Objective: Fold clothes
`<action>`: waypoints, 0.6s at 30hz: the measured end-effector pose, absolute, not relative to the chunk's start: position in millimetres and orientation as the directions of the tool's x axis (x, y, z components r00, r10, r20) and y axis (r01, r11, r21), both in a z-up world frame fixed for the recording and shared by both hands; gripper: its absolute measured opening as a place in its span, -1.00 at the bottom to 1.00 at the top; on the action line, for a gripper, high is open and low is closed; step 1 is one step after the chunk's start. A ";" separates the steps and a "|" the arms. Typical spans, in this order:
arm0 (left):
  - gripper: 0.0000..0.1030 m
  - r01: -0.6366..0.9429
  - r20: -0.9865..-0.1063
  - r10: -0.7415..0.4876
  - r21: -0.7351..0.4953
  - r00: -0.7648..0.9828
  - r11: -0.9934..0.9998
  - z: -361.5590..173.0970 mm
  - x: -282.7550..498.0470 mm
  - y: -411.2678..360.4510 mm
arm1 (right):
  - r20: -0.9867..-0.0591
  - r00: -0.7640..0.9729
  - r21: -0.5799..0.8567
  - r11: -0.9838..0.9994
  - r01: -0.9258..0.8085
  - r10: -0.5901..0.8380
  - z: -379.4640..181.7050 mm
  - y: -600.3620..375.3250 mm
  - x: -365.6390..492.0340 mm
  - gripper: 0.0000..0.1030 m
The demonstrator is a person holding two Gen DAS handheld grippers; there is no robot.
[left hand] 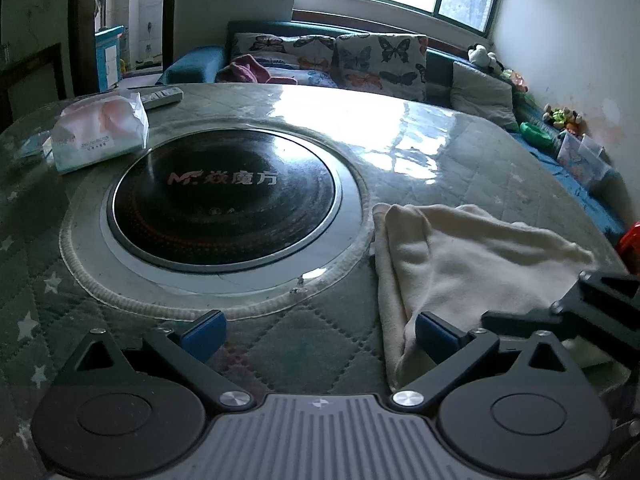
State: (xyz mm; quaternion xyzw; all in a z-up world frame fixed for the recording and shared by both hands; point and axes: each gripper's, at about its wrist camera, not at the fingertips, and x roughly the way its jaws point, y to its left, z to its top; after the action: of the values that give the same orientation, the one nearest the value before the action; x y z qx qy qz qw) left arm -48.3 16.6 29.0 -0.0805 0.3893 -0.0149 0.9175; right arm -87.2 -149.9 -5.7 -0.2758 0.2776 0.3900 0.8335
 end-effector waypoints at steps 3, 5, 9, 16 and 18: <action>0.91 -0.046 -0.707 -0.118 -0.208 0.698 0.977 30.8 -48.0 22.2 | -0.679 0.542 -0.257 0.532 -0.807 0.495 -6.3 -147.0 -87.9 -0.14; 0.84 -0.052 -0.704 -0.142 -0.246 0.696 0.968 31.5 -47.6 25.9 | -0.681 0.546 -0.267 0.529 -0.806 0.488 -7.4 -146.2 -87.5 -0.22; 0.78 -0.063 -0.700 -0.192 -0.322 0.688 0.945 31.7 -46.8 30.2 | -0.688 0.539 -0.257 0.531 -0.807 0.486 -8.7 -147.3 -83.6 -0.54; 0.76 -0.090 -0.690 -0.263 -0.430 0.674 0.898 31.6 -45.5 36.4 | -0.668 0.544 -0.213 0.570 -0.794 0.507 -3.2 -156.7 -74.2 -0.86; 0.76 -0.087 -0.681 -0.299 -0.470 0.668 0.878 31.7 -45.0 37.5 | -0.662 0.537 -0.178 0.587 -0.790 0.522 0.0 -161.1 -70.3 -0.89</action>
State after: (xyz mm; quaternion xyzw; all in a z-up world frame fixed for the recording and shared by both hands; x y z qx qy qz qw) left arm -45.0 37.5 31.7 -0.2393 0.4029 -0.0601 0.8813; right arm -70.3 -161.1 0.0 -0.2359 0.2837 0.3884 0.8444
